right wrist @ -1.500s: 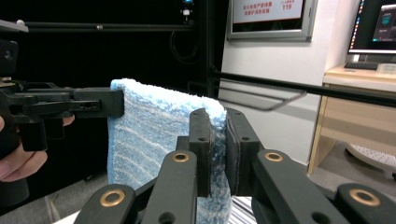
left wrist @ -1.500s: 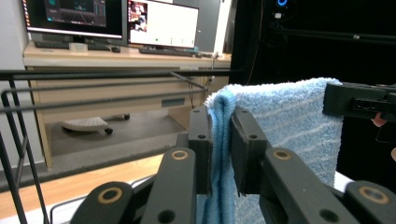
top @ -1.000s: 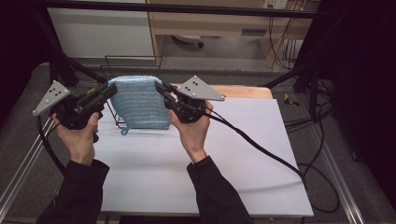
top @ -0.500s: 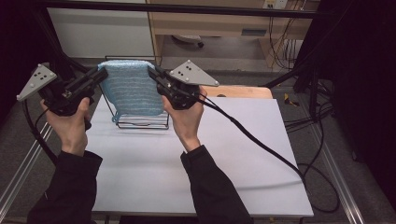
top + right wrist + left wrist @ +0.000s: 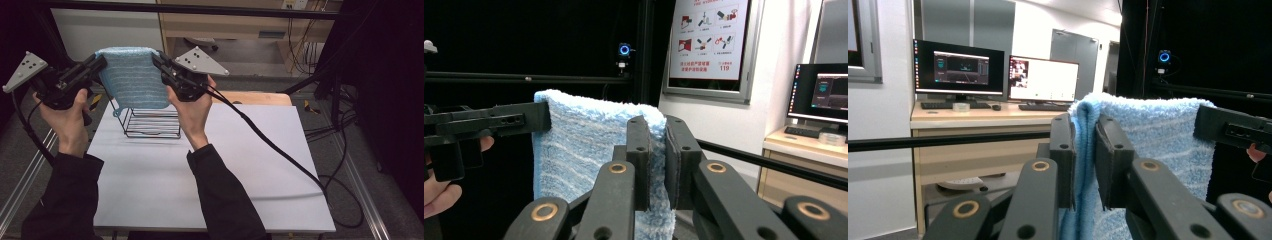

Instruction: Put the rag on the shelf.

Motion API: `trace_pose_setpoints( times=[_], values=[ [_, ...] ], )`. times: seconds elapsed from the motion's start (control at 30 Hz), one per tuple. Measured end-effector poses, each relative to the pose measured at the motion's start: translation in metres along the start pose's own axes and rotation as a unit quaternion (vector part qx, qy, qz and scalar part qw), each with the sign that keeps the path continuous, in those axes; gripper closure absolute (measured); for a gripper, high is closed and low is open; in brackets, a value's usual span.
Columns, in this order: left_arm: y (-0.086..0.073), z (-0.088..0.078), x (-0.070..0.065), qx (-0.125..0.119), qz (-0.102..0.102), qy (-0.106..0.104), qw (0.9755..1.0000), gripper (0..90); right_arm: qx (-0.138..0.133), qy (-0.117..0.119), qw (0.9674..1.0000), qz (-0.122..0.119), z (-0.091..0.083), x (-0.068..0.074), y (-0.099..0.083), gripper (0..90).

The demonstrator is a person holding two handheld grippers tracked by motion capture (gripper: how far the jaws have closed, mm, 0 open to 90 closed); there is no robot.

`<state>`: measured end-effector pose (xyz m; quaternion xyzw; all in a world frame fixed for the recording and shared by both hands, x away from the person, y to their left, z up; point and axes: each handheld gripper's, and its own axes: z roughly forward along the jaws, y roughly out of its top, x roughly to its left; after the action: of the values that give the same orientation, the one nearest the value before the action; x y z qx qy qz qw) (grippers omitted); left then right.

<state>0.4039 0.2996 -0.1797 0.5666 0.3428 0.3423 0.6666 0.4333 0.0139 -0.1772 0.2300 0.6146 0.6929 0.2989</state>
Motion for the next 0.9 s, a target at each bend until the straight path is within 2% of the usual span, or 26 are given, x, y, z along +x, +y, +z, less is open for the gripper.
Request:
trace_pose_setpoints(
  times=[0.27, 0.6, 0.9],
  values=[
    [0.017, 0.011, 0.005, -0.002, 0.017, 0.01, 0.9998, 79.3, -0.007, -0.004, 0.9999, -0.008, 0.012, -0.005, 0.012, 82.8],
    [0.033, 0.025, 0.013, 0.0, 0.023, 0.017, 0.9996, 79.3, -0.014, -0.01, 0.9998, -0.009, 0.025, -0.01, 0.022, 82.8],
    [0.04, 0.042, 0.022, -0.003, 0.024, 0.023, 0.9994, 79.3, -0.016, -0.018, 0.9997, -0.008, 0.039, -0.019, 0.027, 82.8]
  ],
)
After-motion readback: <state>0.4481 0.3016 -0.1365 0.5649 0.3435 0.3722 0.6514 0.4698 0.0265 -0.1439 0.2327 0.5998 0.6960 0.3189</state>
